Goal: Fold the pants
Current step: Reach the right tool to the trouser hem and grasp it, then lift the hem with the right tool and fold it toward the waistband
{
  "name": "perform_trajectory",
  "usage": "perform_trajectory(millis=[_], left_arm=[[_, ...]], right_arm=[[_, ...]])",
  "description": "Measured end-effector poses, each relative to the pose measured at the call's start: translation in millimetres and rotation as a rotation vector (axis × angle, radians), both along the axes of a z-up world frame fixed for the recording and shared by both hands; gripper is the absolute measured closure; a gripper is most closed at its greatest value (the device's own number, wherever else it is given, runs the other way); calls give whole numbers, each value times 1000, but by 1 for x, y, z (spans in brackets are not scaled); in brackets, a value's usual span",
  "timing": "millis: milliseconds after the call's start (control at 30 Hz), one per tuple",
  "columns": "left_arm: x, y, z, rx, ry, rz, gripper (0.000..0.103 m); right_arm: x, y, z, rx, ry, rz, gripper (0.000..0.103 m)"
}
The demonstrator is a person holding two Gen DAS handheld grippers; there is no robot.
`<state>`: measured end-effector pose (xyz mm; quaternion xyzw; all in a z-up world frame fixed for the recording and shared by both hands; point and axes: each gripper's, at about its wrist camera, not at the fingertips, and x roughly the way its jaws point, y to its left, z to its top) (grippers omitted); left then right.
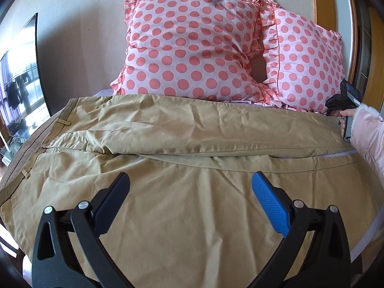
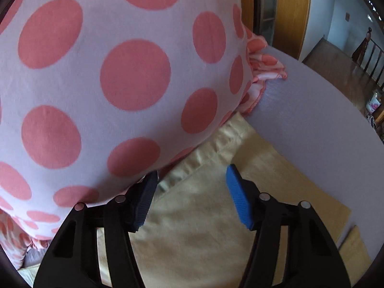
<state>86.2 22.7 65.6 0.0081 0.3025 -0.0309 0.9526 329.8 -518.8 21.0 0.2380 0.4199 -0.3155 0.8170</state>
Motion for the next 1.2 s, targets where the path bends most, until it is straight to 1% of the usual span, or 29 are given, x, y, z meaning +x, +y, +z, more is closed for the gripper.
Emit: perform_trajectory(millis=[67, 100, 167, 200, 233, 267, 333, 400, 467, 500, 567, 600, 633, 733, 767, 833, 900, 933, 967, 1000, 1033, 1133, 1200], left_arm=[[2, 1, -1, -5, -1, 0, 2], [2, 2, -1, -7, -2, 3, 2], [1, 3, -2, -12, 0, 8, 2], [0, 4, -2, -16, 1, 10, 2], [-2, 5, -2, -20, 0, 12, 2], [-4, 7, -1, -25, -3, 14, 2], [-10, 13, 2, -40, -15, 15, 2], [-14, 20, 5, -74, -28, 7, 2], [-17, 29, 8, -114, -40, -6, 2], [-18, 33, 10, -128, -44, -6, 2], [-18, 41, 12, -157, -52, -2, 2], [-18, 44, 13, -171, -55, 2, 2], [-18, 47, 15, -185, -58, 9, 2], [-15, 56, 24, -227, -86, 21, 2], [-13, 57, 27, -228, -93, 22, 2], [-6, 56, 31, -211, -91, 26, 2], [1, 56, 33, -193, -80, 28, 2], [4, 57, 33, -184, -72, 28, 2], [6, 59, 33, -177, -66, 28, 2], [8, 62, 34, -171, -62, 30, 2], [9, 65, 34, -166, -60, 35, 2], [14, 83, 34, -178, -50, 69, 2], [19, 98, 33, -229, -43, 73, 2]], right_arm=[[5, -1, -3, -15, 22, -10, 42], [6, 0, -4, -42, 35, -8, 44], [5, 3, -6, -109, 55, 19, 59], [1, 3, -6, -108, 37, 33, 66], [-4, 2, -6, -95, 21, 31, 86], [-13, -2, -6, -58, -9, 26, 95], [-34, -10, 0, 36, -104, 17, 98], [-70, -11, 11, 103, -230, 42, 99], [-117, -7, 26, 147, -358, 88, 99], [-140, -1, 34, 155, -405, 107, 99], [-199, 5, 45, 184, -502, 137, 99], [-222, 13, 50, 202, -531, 141, 99], [-237, 18, 57, 220, -548, 137, 99], [-287, 23, 41, 273, -531, 114, 99], [-300, 34, 38, 295, -512, 103, 99], [-308, 39, 30, 321, -480, 109, 99], [-311, 43, 27, 326, -448, 105, 98], [-314, 45, 25, 340, -436, 95, 93], [-315, 44, 21, 362, -412, 80, 84], [-314, 43, 18, 385, -397, 69, 79], [-315, 43, 14, 398, -380, 60, 72], [-313, 40, 2, 441, -346, 37, 71], [-314, 37, -8, 484, -336, 11, 71]])
